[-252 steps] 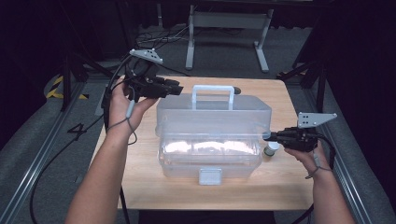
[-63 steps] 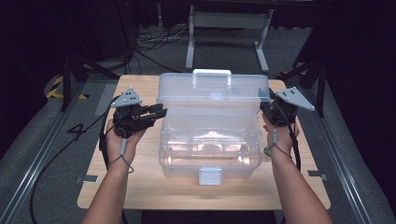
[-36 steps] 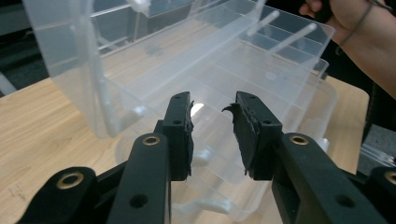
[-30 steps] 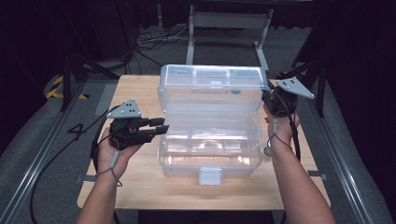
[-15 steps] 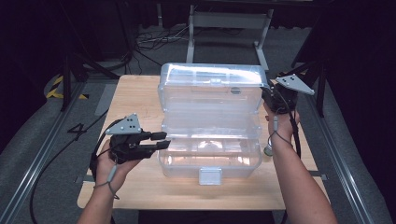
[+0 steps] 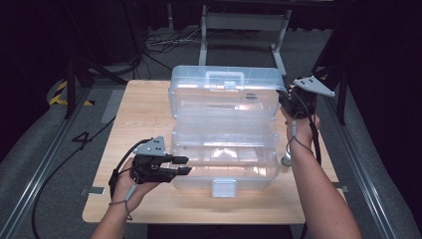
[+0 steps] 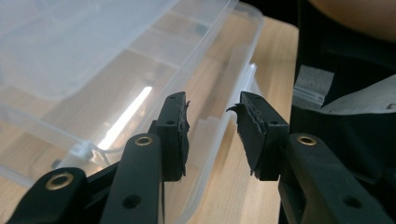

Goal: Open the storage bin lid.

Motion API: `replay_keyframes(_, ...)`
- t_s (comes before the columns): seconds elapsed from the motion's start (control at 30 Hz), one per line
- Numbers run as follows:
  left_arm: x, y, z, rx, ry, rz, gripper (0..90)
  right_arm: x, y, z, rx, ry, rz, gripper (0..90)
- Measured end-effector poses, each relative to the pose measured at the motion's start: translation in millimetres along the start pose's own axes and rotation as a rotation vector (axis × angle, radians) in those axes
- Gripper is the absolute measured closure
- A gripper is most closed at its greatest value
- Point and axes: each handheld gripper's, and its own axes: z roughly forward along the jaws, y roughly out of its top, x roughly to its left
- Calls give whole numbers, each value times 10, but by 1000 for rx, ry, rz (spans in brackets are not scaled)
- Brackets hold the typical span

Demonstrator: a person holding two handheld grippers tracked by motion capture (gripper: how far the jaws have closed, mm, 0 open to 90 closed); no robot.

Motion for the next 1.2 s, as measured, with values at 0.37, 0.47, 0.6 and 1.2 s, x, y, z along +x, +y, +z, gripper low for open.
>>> replay_keyframes(0.37, 63, -89, 163, 62, -15, 7, 606, -11, 8, 18, -1, 6, -4, 784)
replay_keyframes(0.47, 62, -107, 218, 81, -24, 8, 607, -14, 11, 22, 0, 8, -3, 783)
replay_keyframes(0.6, 62, -124, 278, 107, -27, 8, 614, -21, 16, 26, 5, 8, -6, 780)
replay_keyframes(1.2, 50, -243, 480, 210, -35, 11, 746, -38, 33, 68, 10, 16, -6, 780)
